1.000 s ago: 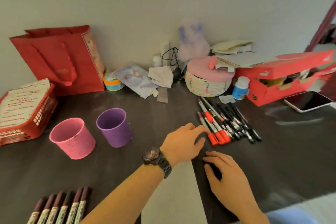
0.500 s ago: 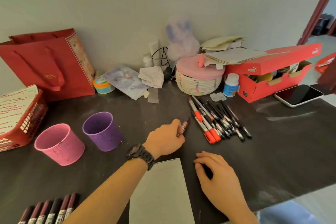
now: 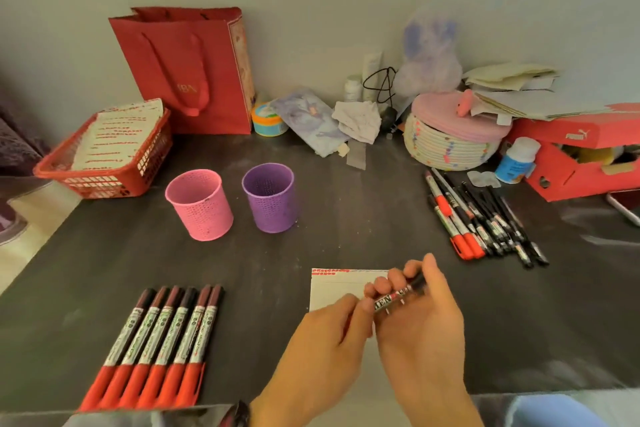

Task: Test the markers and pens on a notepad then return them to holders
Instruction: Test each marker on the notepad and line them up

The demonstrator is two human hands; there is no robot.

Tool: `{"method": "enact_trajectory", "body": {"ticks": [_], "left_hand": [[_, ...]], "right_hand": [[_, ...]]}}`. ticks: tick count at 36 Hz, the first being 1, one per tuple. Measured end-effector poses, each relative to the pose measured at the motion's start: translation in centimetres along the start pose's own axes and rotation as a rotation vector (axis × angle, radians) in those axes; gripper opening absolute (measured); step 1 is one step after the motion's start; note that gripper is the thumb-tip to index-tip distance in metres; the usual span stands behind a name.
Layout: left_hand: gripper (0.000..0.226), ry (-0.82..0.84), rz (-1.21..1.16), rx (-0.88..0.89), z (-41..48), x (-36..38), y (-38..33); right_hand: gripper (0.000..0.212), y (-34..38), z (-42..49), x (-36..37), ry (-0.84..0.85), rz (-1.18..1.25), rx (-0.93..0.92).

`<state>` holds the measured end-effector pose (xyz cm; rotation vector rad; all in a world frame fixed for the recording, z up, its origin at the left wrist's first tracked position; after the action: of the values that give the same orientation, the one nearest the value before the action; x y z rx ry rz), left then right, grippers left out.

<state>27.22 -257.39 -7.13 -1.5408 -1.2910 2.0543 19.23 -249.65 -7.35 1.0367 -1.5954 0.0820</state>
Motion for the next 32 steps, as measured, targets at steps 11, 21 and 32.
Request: {"method": "enact_trajectory", "body": {"ticks": [11, 21, 32], "left_hand": [[0.071, -0.017, 0.429, -0.099, -2.9, 0.1, 1.1], [0.077, 0.221, 0.016, -0.276, -3.2, -0.1, 1.2], [0.017, -0.006, -0.193, -0.192, -1.3, -2.5, 5.3]], "right_hand": [[0.049, -0.9, -1.1, 1.6, -0.025, -0.124, 0.079], [0.047, 0.9, 0.0, 3.9, 0.188, -0.187, 0.112], [0.036, 6.2, 5.7, 1.9, 0.134, 0.108, 0.025]]}}
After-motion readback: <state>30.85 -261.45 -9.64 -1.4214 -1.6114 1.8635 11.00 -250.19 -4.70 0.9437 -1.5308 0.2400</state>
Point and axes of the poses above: each hand's wrist, its own z-axis towards the middle knuckle, its own x-axis out of the palm, y = z × x, the point moved 8 cm from there along z, towards the middle knuckle, and after that the axes turned 5 degrees about z, right-handed, at the moved point
